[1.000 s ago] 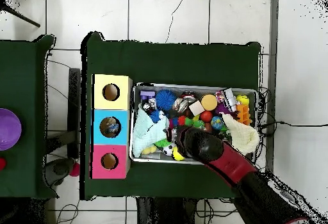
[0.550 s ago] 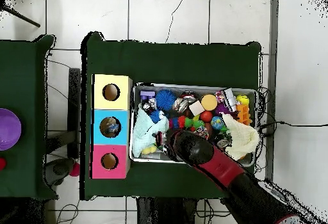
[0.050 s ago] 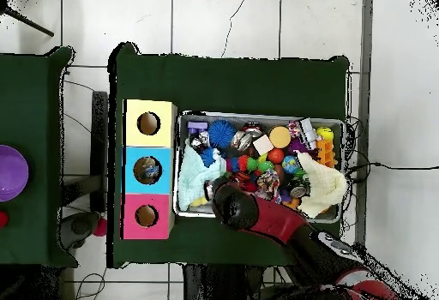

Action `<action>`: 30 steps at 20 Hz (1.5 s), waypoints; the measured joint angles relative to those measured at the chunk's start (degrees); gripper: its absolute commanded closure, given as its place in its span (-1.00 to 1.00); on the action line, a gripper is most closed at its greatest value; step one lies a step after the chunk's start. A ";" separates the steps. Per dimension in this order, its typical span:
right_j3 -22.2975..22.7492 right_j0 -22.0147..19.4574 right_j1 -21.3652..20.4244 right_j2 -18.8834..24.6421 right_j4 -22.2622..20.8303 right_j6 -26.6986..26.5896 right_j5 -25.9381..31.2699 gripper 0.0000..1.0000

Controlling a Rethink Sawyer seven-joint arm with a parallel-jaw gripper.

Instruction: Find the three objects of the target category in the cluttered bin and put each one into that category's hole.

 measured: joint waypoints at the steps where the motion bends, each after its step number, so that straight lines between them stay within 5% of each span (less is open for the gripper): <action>1: -0.46 0.61 0.05 -0.58 -0.97 0.00 -0.01 -1.00; 14: -6.58 4.81 1.32 -5.58 -3.28 0.00 6.67 -1.00; 15: -8.08 5.56 1.45 -5.65 -3.26 0.00 8.55 1.00; 22: -9.41 4.66 1.29 -4.88 -3.10 0.00 11.60 1.00; 30: -8.99 1.43 -0.01 -2.03 2.88 0.00 20.54 1.00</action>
